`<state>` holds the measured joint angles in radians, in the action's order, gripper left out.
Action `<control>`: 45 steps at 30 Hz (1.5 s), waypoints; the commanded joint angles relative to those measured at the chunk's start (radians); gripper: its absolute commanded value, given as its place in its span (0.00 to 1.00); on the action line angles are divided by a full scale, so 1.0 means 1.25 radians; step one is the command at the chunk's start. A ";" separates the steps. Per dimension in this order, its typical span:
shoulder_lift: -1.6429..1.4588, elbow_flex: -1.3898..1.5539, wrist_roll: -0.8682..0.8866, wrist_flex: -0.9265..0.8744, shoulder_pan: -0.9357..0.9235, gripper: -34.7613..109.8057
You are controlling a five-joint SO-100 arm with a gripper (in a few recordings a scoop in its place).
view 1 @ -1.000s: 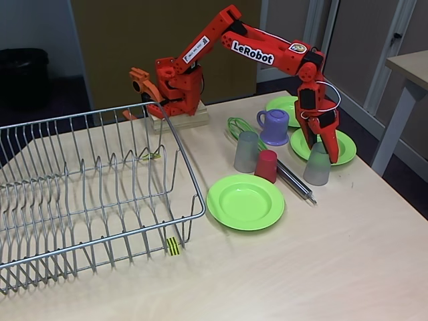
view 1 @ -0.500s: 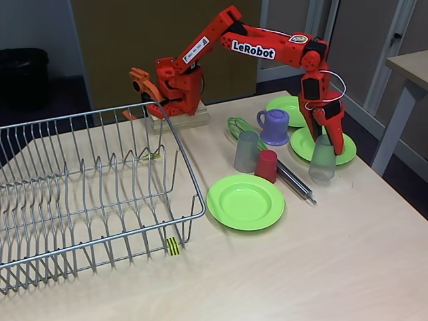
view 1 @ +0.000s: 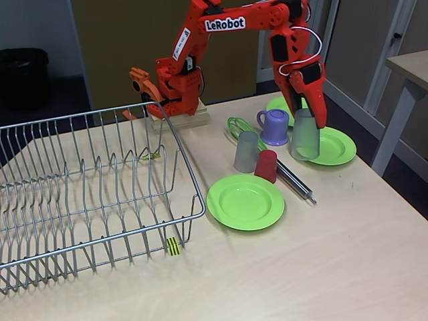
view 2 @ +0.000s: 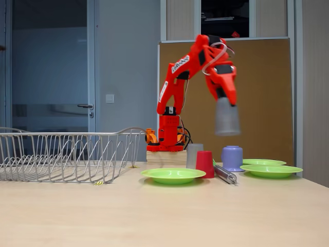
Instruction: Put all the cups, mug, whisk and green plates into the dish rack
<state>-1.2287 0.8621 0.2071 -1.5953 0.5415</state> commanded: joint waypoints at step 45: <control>0.561 -0.519 -0.832 0.086 -1.019 0.37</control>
<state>-0.5077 0.2531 -0.8099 -1.4972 -0.7210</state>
